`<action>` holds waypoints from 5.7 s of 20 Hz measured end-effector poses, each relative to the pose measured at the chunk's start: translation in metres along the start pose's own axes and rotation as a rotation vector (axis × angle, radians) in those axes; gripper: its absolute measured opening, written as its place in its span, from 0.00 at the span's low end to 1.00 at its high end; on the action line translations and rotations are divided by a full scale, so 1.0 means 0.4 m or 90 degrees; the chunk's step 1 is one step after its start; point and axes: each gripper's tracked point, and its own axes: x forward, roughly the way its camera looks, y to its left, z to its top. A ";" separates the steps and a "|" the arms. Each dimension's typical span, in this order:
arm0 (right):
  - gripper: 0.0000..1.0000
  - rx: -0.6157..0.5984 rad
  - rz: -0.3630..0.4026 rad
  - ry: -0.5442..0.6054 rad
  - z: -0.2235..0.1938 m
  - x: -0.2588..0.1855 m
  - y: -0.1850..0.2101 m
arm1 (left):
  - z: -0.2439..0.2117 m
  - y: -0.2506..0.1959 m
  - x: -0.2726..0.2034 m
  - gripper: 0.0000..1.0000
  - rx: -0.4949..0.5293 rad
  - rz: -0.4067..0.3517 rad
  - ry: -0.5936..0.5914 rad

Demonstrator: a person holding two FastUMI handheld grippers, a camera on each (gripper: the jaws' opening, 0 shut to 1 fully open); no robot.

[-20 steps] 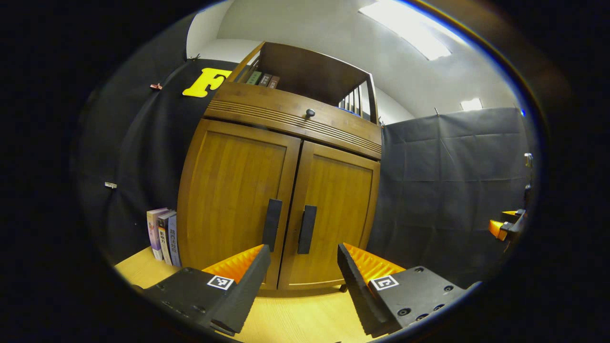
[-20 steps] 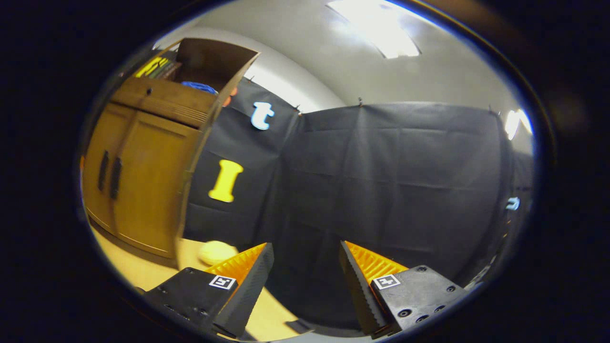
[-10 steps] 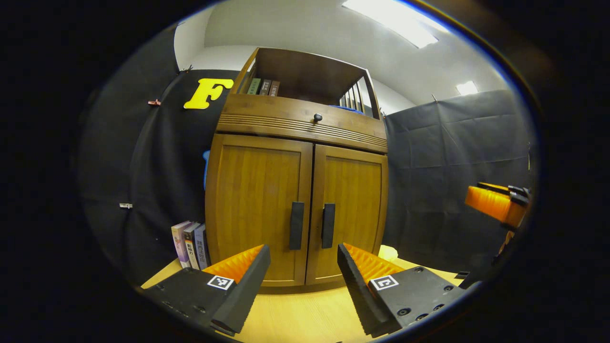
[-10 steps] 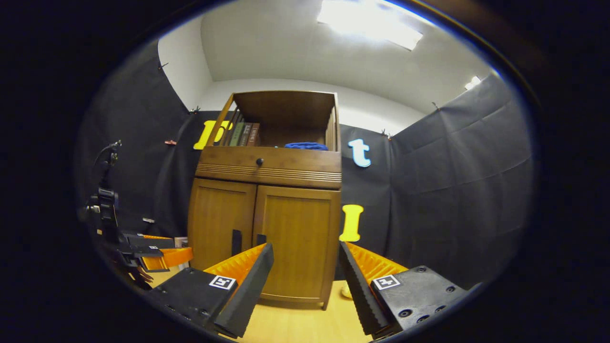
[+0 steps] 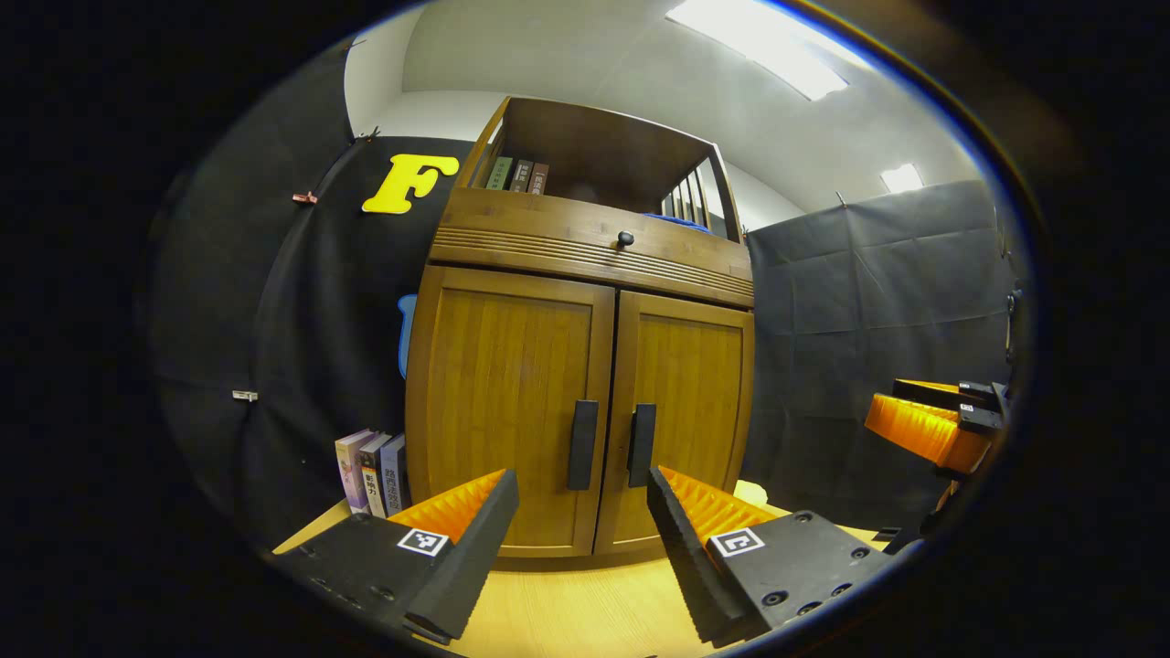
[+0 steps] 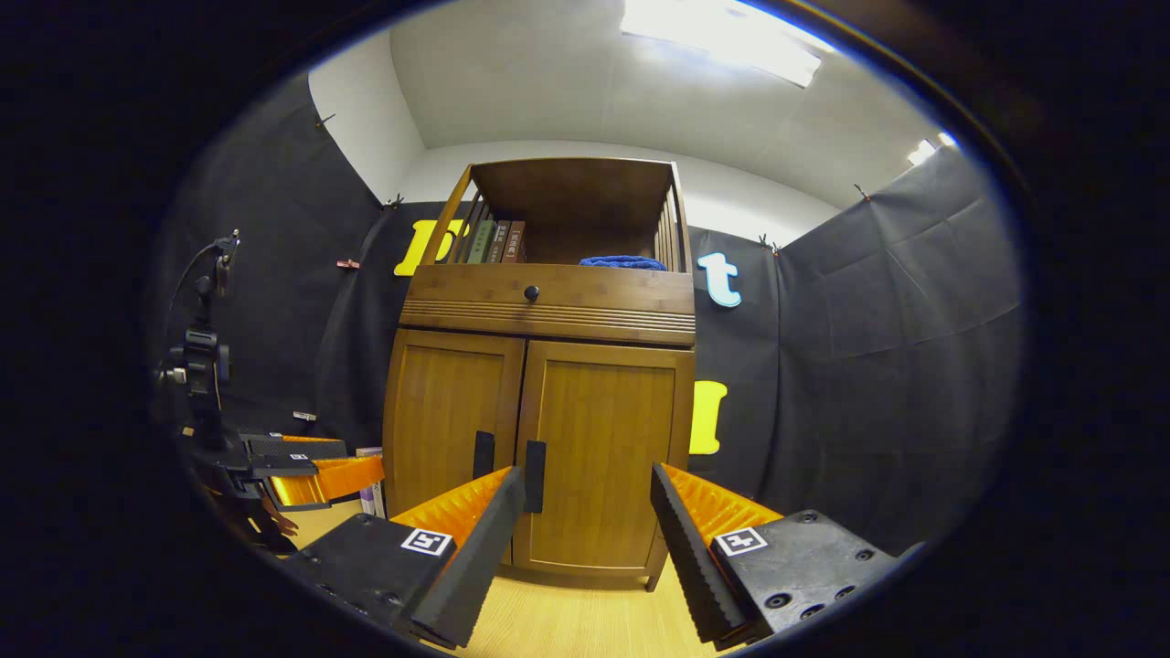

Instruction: Open the right door of the double-door shoe cabinet with the right hand, and open the left door with the left hand.

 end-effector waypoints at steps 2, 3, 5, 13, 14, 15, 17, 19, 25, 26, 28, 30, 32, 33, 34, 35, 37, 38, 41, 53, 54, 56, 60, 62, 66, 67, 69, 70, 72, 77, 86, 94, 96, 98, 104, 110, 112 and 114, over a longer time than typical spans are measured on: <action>0.88 0.000 0.001 0.003 -0.001 0.000 -0.001 | -0.002 -0.001 0.001 0.88 0.001 -0.002 0.002; 0.88 0.000 0.001 0.004 -0.001 0.002 -0.001 | -0.004 -0.002 0.003 0.88 0.002 -0.003 0.003; 0.88 0.000 0.006 0.009 -0.006 0.005 0.000 | -0.003 -0.001 0.004 0.88 0.008 0.000 0.005; 0.89 0.004 0.035 0.050 -0.037 0.014 0.010 | 0.005 0.013 -0.013 0.88 0.023 0.010 -0.003; 0.89 0.003 0.036 0.052 -0.042 0.026 0.017 | 0.003 0.015 -0.015 0.88 0.023 0.009 -0.004; 0.89 0.001 0.036 0.053 -0.045 0.045 0.028 | 0.004 0.020 -0.017 0.88 0.022 0.009 -0.004; 0.88 -0.003 0.040 0.059 -0.060 0.092 0.040 | -0.001 0.033 -0.023 0.88 0.024 0.011 -0.001; 0.88 -0.001 0.047 0.068 -0.080 0.129 0.054 | -0.006 0.050 -0.029 0.88 0.027 0.017 0.001; 0.89 -0.007 0.057 0.099 -0.162 0.253 0.118 | -0.021 0.112 -0.067 0.88 0.031 0.033 0.001; 0.89 -0.009 0.056 0.104 -0.177 0.277 0.130 | -0.025 0.124 -0.075 0.88 0.033 0.037 0.002; 0.89 -0.013 0.048 0.115 -0.207 0.325 0.137 | -0.029 0.145 -0.090 0.88 0.034 0.045 0.002; 0.89 -0.026 0.038 0.113 -0.223 0.383 0.150 | -0.031 0.170 -0.107 0.88 0.036 0.056 0.002; 0.89 -0.046 0.017 0.104 -0.232 0.430 0.150 | -0.035 0.195 -0.126 0.84 0.045 0.072 0.005; 0.88 -0.049 0.011 0.105 -0.242 0.445 0.148 | -0.035 0.208 -0.138 0.88 0.052 0.082 0.007; 0.88 -0.049 0.006 0.107 -0.254 0.466 0.153 | -0.036 0.222 -0.148 0.88 0.058 0.091 0.008; 0.89 -0.049 -0.004 0.110 -0.271 0.488 0.153 | -0.035 0.232 -0.159 0.88 0.062 0.099 0.009; 0.88 -0.045 -0.024 0.121 -0.299 0.528 0.144 | -0.035 0.245 -0.179 0.84 0.065 0.108 0.012; 0.88 -0.043 -0.030 0.127 -0.312 0.547 0.141 | -0.039 0.249 -0.186 0.88 0.066 0.110 0.013; 0.89 -0.038 -0.045 0.146 -0.350 0.594 0.139 | -0.040 0.266 -0.210 0.88 0.073 0.120 0.017; 0.29 -0.008 -0.047 0.180 -0.392 0.634 0.139 | -0.049 0.311 -0.234 0.88 0.039 0.137 0.029; 0.29 -0.010 -0.043 0.182 -0.392 0.628 0.140 | -0.051 0.315 -0.236 0.88 0.037 0.140 0.034; 0.29 -0.012 -0.041 0.176 -0.382 0.610 0.140 | -0.047 0.328 -0.244 0.88 0.046 0.159 0.038; 0.29 0.013 -0.009 0.175 -0.365 0.551 0.141 | -0.034 0.318 -0.253 0.88 0.052 0.182 0.032; 0.28 0.024 0.010 0.164 -0.350 0.498 0.132 | -0.037 0.294 -0.254 0.88 0.052 0.179 0.035; 0.25 0.025 0.034 0.156 -0.317 0.413 0.101 | -0.042 0.233 -0.246 0.88 0.046 0.160 0.038; 0.25 0.028 0.041 0.156 -0.306 0.386 0.084 | -0.043 0.219 -0.243 0.88 0.044 0.155 0.038; 0.25 0.029 0.050 0.157 -0.296 0.330 0.056 | -0.049 0.194 -0.234 0.88 0.039 0.147 0.039; 0.25 0.026 0.052 0.155 -0.290 0.310 0.044 | -0.054 0.183 -0.229 0.88 0.035 0.142 0.041; 0.28 0.012 0.053 0.150 -0.264 0.270 0.009 | -0.061 0.162 -0.217 0.88 0.028 0.136 0.044; 0.28 0.010 0.051 0.145 -0.235 0.187 -0.078 | -0.070 0.112 -0.172 0.88 0.027 0.120 0.051; 0.23 -0.008 -0.028 0.131 -0.198 0.102 -0.328 | -0.104 -0.021 -0.028 0.88 0.018 0.032 0.063; 0.13 0.023 -0.016 0.152 -0.205 0.096 -0.444 | -0.140 -0.135 0.122 0.88 0.011 -0.049 0.075; 0.12 0.019 -0.017 0.165 -0.202 0.087 -0.462 | -0.147 -0.133 0.148 0.88 0.017 -0.042 0.076; 0.09 0.020 -0.033 0.162 -0.189 0.069 -0.495 | -0.146 -0.126 0.180 0.88 0.019 -0.037 0.070; 0.07 -0.034 -0.125 0.108 -0.117 -0.011 -0.601 | -0.105 -0.070 0.322 0.88 0.031 0.001 0.015; 0.27 -0.023 -0.118 0.111 -0.104 -0.070 -0.588 | -0.094 -0.002 0.453 0.84 0.024 0.048 -0.012; 0.70 -0.020 -0.120 0.098 -0.078 -0.087 -0.580 | -0.090 0.016 0.485 0.84 0.032 0.061 -0.023; 0.96 -0.019 -0.132 0.090 -0.072 -0.107 -0.592 | -0.093 0.018 0.518 0.83 0.045 0.062 -0.029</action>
